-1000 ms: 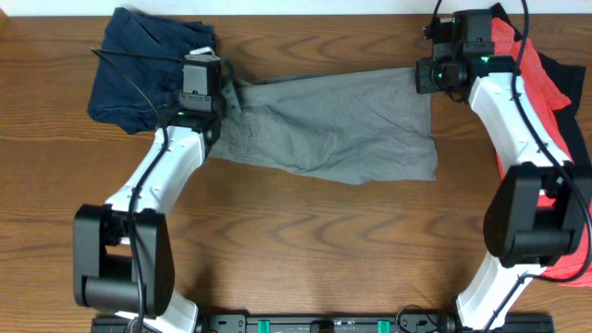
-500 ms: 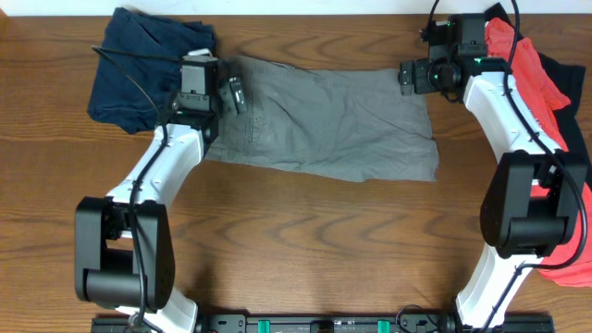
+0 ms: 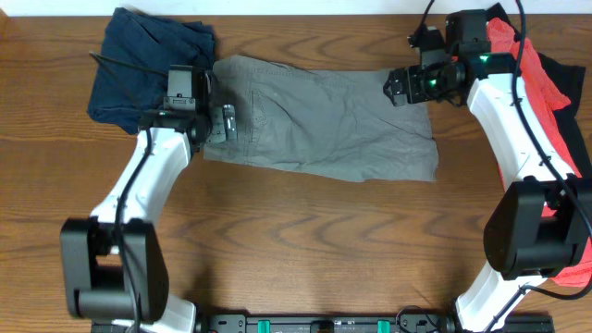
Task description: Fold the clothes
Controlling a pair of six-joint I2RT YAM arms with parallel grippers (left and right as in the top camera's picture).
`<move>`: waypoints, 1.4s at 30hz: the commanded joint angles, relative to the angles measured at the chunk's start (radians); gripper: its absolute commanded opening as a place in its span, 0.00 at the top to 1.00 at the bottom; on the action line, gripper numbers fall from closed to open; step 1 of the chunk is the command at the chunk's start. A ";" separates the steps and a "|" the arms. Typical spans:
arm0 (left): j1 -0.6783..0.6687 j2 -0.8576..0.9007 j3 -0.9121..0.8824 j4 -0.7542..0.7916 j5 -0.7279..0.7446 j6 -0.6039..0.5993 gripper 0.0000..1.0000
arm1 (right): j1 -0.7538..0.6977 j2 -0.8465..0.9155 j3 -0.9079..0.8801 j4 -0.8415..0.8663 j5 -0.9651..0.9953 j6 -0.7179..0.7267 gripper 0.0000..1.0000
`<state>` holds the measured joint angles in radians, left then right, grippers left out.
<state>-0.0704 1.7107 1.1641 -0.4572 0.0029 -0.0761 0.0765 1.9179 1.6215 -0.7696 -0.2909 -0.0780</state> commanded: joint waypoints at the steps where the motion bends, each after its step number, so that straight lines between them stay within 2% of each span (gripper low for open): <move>1: 0.033 0.061 0.013 0.011 0.115 0.102 0.02 | 0.021 0.002 0.005 -0.009 0.006 -0.014 0.09; 9: 0.079 0.143 0.013 0.093 0.285 0.253 0.02 | 0.030 0.002 0.005 -0.013 0.014 -0.017 0.12; 16: 0.079 0.220 0.013 0.156 0.395 0.283 0.01 | 0.031 0.002 0.005 -0.013 0.014 -0.017 0.14; 23: 0.079 0.253 0.013 0.183 0.405 0.282 0.04 | 0.035 0.002 0.005 -0.013 0.014 -0.017 0.17; 26: 0.079 0.253 0.013 0.182 0.406 0.277 0.21 | 0.040 0.003 0.005 -0.009 0.014 -0.017 0.21; 27: 0.079 0.253 0.013 0.181 0.406 0.262 0.33 | 0.044 0.003 0.005 -0.010 0.014 -0.017 0.23; 29: 0.079 0.251 0.013 0.179 0.406 0.232 0.69 | 0.053 0.004 0.001 -0.009 0.014 -0.015 0.28; 30: 0.079 0.248 0.013 0.177 0.406 0.215 0.91 | 0.056 0.005 0.000 -0.010 0.018 -0.009 0.32; 32: 0.079 0.232 0.013 0.164 0.407 0.189 0.94 | 0.060 0.016 -0.002 -0.013 0.029 0.026 0.45; 35: 0.079 0.177 0.013 0.121 0.408 0.179 0.94 | 0.060 0.048 -0.003 -0.021 0.029 0.075 0.91; 36: 0.079 0.148 0.013 0.099 0.408 0.179 0.94 | 0.060 0.060 -0.003 -0.025 0.029 0.086 0.97; 42: 0.079 -0.045 0.013 -0.018 0.404 0.180 0.94 | 0.060 0.139 -0.004 -0.026 -0.024 0.107 0.99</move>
<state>0.0059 1.7752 1.1656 -0.4427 0.3981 0.1146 0.1314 2.0159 1.6211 -0.7937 -0.2771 -0.0010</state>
